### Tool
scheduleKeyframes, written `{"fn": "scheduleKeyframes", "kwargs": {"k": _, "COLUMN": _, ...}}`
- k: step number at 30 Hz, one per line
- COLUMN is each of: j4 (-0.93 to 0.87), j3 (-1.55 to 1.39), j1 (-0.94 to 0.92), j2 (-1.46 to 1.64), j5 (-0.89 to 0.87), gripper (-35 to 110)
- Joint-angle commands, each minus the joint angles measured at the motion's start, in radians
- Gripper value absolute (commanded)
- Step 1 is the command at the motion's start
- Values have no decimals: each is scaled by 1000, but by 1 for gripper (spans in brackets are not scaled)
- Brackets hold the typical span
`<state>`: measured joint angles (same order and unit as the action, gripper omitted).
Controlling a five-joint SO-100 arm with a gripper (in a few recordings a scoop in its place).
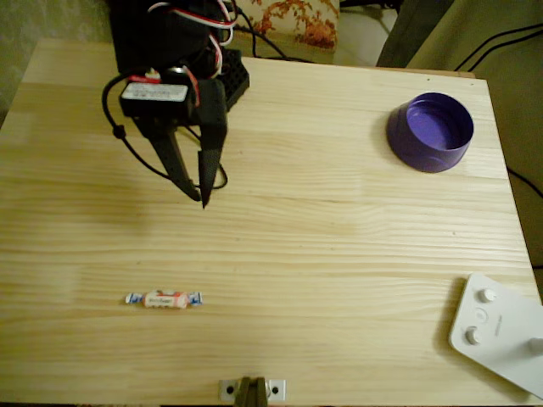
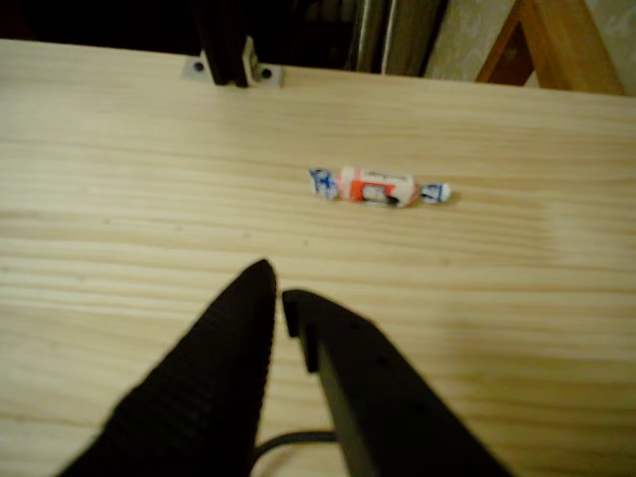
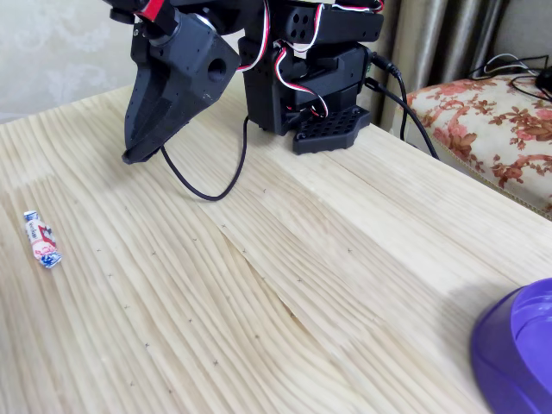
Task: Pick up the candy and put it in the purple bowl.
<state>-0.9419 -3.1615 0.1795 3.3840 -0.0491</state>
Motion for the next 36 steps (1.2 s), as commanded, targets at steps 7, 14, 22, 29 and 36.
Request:
{"fn": "scheduleKeyframes", "kwargs": {"k": 7, "j4": -9, "j3": 9, "j1": -44, "j2": 71, "j5": -52, "gripper": 0}}
{"fn": "scheduleKeyframes", "kwargs": {"k": 14, "j4": -9, "j3": 9, "j1": -41, "j2": 71, "j5": -52, "gripper": 0}}
{"fn": "scheduleKeyframes", "kwargs": {"k": 22, "j4": -9, "j3": 9, "j1": -41, "j2": 71, "j5": -52, "gripper": 0}}
{"fn": "scheduleKeyframes", "kwargs": {"k": 29, "j4": -9, "j3": 9, "j1": -38, "j2": 71, "j5": -52, "gripper": 0}}
{"fn": "scheduleKeyframes", "kwargs": {"k": 36, "j4": -9, "j3": 9, "j1": -31, "j2": 71, "j5": -49, "gripper": 0}}
